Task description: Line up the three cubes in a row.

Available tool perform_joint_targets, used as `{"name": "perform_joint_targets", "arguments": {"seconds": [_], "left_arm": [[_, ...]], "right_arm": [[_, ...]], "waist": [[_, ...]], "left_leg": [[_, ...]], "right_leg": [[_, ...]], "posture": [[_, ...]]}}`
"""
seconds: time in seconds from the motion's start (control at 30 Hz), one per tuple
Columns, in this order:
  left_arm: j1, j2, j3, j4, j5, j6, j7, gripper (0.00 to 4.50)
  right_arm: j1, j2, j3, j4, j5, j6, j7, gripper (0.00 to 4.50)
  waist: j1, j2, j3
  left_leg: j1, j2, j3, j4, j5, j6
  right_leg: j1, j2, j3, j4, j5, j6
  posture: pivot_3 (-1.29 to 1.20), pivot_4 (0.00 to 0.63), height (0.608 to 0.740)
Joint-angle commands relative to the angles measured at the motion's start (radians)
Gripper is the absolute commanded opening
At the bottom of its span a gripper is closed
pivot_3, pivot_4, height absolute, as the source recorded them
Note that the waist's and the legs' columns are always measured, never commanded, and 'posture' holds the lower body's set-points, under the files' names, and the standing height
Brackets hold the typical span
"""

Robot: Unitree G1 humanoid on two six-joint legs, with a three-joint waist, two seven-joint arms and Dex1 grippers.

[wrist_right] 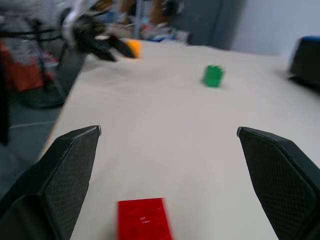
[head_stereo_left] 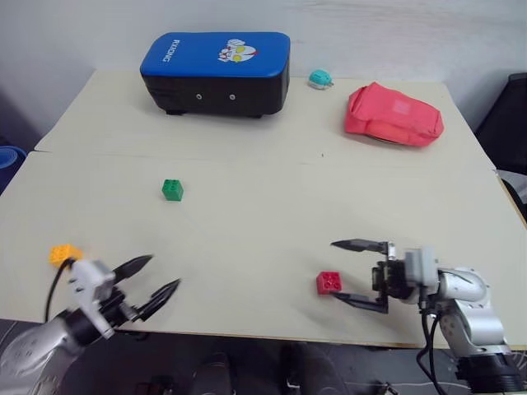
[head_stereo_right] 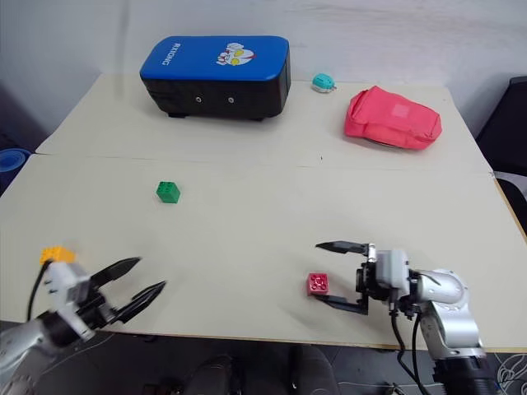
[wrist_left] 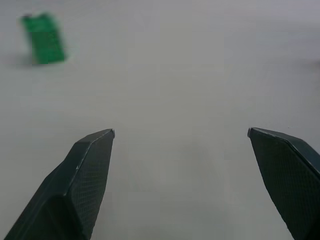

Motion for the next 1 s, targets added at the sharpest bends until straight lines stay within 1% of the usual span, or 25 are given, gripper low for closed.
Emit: {"name": "perform_joint_targets", "arguments": {"seconds": [0.03,0.07,0.1,0.17,0.23,0.4,0.43,0.5,0.53,0.6,0.63,0.7,0.83,0.93,1.0], "left_arm": [[0.062,-0.09,0.127,0.009,-0.002,-0.094,0.095,4.5],[0.078,-0.115,0.143,0.011,-0.005,-0.106,0.111,4.5],[0.091,-0.144,0.15,0.002,-0.009,-0.113,0.129,4.5],[0.089,-0.177,0.129,-0.038,-0.014,-0.109,0.159,4.5],[0.064,-0.191,0.102,-0.072,-0.014,-0.097,0.193,4.5],[-0.17,-0.196,0.005,-0.174,-0.053,0.039,0.398,4.5],[-0.261,-0.19,-0.029,-0.169,-0.038,0.098,0.467,4.5],[-0.364,-0.182,-0.065,-0.164,-0.019,0.174,0.551,4.5],[-0.43,-0.178,-0.088,-0.141,0.0,0.215,0.595,4.5],[-0.589,-0.199,-0.11,-0.057,-0.016,0.261,0.664,4.5],[-0.662,-0.193,-0.14,0.009,0.023,0.277,0.689,4.5],[-0.766,-0.177,-0.196,0.135,0.095,0.279,0.698,4.5],[-0.901,-0.17,-0.269,0.34,0.202,0.187,0.679,4.5],[-0.982,-0.206,-0.28,0.522,0.237,0.139,0.702,4.5],[-1.011,-0.222,-0.294,0.576,0.25,0.135,0.697,4.5]], "right_arm": [[0.053,0.03,-0.082,-0.02,0.011,-0.036,-0.088,4.48],[0.068,0.037,-0.095,-0.018,0.009,-0.044,-0.101,4.48],[0.096,0.025,-0.1,-0.025,0.041,-0.007,-0.084,4.48],[0.132,0.015,-0.107,-0.038,0.069,0.023,-0.069,4.48],[0.142,0.018,-0.107,-0.04,0.065,0.01,-0.066,4.48],[0.122,0.04,-0.105,-0.041,0.046,-0.044,-0.075,4.48],[0.11,0.047,-0.095,-0.059,0.062,-0.022,-0.087,4.48],[0.097,0.055,-0.082,-0.081,0.082,0.007,-0.104,4.48],[0.083,0.058,-0.074,-0.092,0.082,0.01,-0.106,4.48],[0.042,0.07,-0.05,-0.105,0.07,0.012,-0.115,4.48],[0.027,0.076,-0.042,-0.103,0.062,0.007,-0.117,4.48],[0.005,0.086,-0.035,-0.096,0.044,-0.006,-0.124,4.48],[-0.01,0.092,-0.026,-0.094,0.028,-0.011,-0.14,4.48],[-0.015,0.094,-0.017,-0.095,0.014,-0.014,-0.147,4.48],[-0.014,0.096,-0.013,-0.099,0.007,-0.016,-0.152,4.48]], "waist": [[0.004,-0.002,0.0],[0.004,-0.002,0.0],[0.006,-0.002,0.0],[0.009,-0.002,0.0],[0.008,-0.003,0.0],[0.017,-0.003,0.0],[0.018,-0.003,0.0],[0.02,-0.002,-0.001],[0.017,-0.002,-0.001],[0.016,-0.002,0.0],[0.018,-0.002,-0.001],[0.022,-0.002,0.0],[0.025,-0.003,0.0],[0.028,-0.003,0.0],[0.027,-0.003,0.0]], "left_leg": [[-0.001,0.0,0.0,0.0,0.0,0.001],[-0.001,0.0,-0.001,0.0,-0.001,0.001],[-0.001,0.0,-0.001,0.001,-0.001,0.002],[-0.001,-0.001,0.0,0.001,-0.002,0.003],[-0.001,-0.001,0.0,0.001,-0.002,0.004],[-0.001,-0.001,0.0,0.001,0.0,0.004],[0.0,-0.001,0.0,0.001,0.001,0.004],[0.0,-0.001,0.0,0.001,0.001,0.003],[0.0,-0.001,0.001,0.001,0.001,0.002],[0.0,-0.001,0.001,0.001,0.002,0.0],[-0.001,-0.001,0.001,0.002,0.004,-0.002],[-0.001,-0.001,0.001,0.003,0.004,-0.002],[-0.001,-0.001,0.002,0.002,0.005,-0.005],[-0.002,-0.001,0.003,0.002,0.006,-0.005],[-0.002,-0.001,0.003,0.002,0.006,-0.005]], "right_leg": [[0.0,0.0,0.0,0.0,0.0,0.0],[0.0,0.0,0.0,-0.001,0.0,0.0],[0.001,-0.001,0.0,-0.002,0.0,0.0],[0.001,-0.002,0.0,-0.003,0.0,0.0],[0.001,-0.002,0.0,-0.002,0.0,0.0],[0.001,-0.001,0.0,-0.001,0.002,0.0],[0.002,-0.001,0.0,-0.001,0.002,0.0],[0.002,0.0,0.0,0.0,0.003,0.002],[0.001,0.0,0.0,0.0,0.003,0.002],[0.001,0.001,0.0,0.0,0.003,0.002],[0.001,0.001,0.0,0.0,0.003,0.002],[0.001,0.001,0.0,0.001,0.004,0.003],[0.0,0.002,0.0,0.0,0.004,0.003],[0.0,0.001,0.0,-0.001,0.003,0.004],[0.0,0.001,-0.001,-0.001,0.003,0.004]], "posture": [[0.0,0.15,0.74],[0.0,0.15,0.74],[0.0,0.15,0.74],[0.0,0.15,0.74],[0.0,0.15,0.74],[0.0,0.15,0.74],[0.0,0.15,0.74],[0.0,0.15,0.74],[0.0,0.15,0.74],[0.0,0.15,0.74],[0.0,0.15,0.74],[0.0,0.15,0.74],[0.0,0.15,0.74],[0.0,0.15,0.74],[0.0,0.15,0.74]]}}
